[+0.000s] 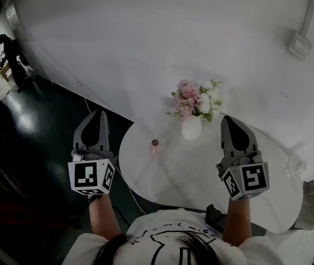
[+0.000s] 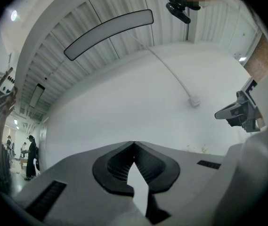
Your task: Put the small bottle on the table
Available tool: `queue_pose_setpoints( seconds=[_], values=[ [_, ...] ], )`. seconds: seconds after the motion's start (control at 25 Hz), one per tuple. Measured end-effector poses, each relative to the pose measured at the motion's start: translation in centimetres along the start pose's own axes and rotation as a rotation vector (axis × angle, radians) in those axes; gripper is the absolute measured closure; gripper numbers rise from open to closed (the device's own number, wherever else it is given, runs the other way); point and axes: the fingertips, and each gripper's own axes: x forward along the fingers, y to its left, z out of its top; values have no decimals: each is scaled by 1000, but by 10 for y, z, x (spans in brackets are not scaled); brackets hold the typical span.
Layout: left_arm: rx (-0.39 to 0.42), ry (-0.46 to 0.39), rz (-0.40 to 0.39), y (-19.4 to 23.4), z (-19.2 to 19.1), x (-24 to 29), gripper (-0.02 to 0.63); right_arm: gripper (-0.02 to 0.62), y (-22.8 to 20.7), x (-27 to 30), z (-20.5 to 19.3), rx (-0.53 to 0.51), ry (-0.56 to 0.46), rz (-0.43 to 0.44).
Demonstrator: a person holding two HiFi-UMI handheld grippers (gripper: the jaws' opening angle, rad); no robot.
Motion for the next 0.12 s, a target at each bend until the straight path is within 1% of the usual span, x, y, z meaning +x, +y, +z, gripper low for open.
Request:
queue_pose_setpoints(
  seconds=[0.12],
  values=[
    [8, 7, -14, -4, -4, 3, 601, 601, -1, 0, -3, 4, 2, -7]
  ],
)
